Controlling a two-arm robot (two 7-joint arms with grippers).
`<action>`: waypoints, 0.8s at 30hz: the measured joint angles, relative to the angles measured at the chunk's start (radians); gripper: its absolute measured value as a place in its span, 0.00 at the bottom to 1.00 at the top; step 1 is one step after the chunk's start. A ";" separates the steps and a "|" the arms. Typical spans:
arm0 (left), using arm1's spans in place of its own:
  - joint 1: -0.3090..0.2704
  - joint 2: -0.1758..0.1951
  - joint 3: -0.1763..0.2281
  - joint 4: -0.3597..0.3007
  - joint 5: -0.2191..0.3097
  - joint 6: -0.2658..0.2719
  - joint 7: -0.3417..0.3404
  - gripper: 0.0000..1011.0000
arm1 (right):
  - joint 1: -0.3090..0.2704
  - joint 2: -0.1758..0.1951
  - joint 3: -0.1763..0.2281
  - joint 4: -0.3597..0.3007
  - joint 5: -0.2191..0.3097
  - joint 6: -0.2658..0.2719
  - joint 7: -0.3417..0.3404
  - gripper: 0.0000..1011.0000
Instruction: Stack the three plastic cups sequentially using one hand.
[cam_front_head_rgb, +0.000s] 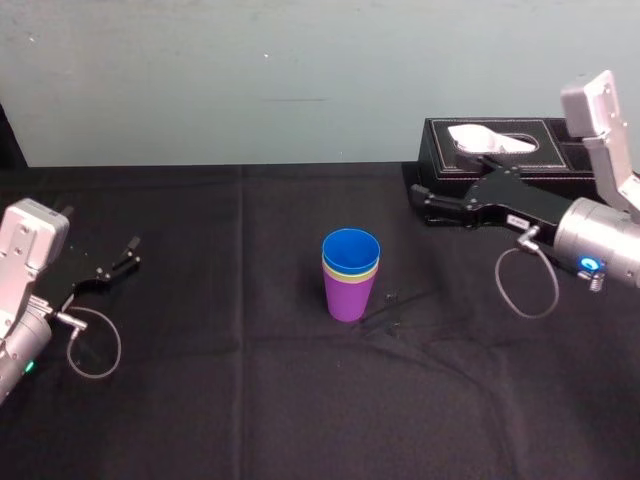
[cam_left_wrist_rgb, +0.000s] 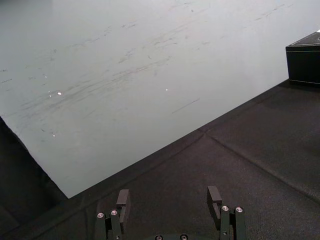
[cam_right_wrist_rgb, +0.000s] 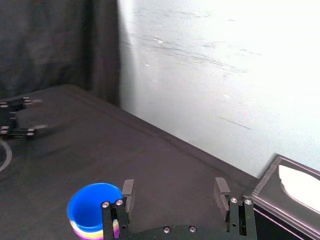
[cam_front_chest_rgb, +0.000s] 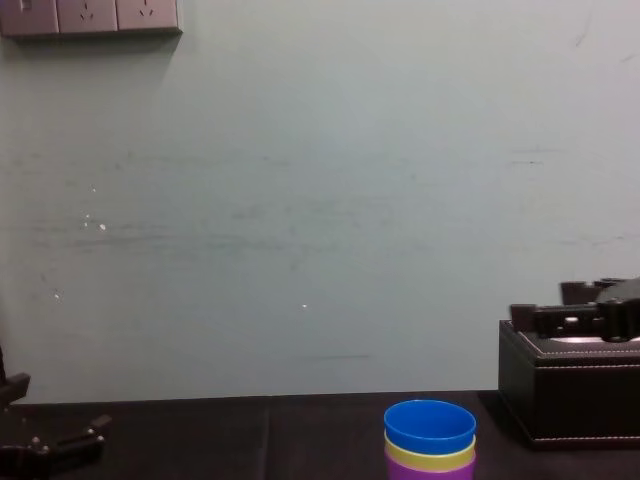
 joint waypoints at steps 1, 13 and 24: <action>0.000 0.000 0.000 0.000 0.000 0.000 0.000 1.00 | 0.000 0.000 0.007 0.011 0.000 0.001 -0.008 0.99; 0.000 0.000 0.000 0.000 0.000 0.000 0.000 1.00 | 0.003 0.004 0.050 0.099 -0.006 0.000 -0.026 0.99; 0.000 0.000 0.000 0.000 0.000 0.000 0.000 1.00 | -0.026 0.020 0.067 0.117 -0.010 -0.003 -0.020 0.99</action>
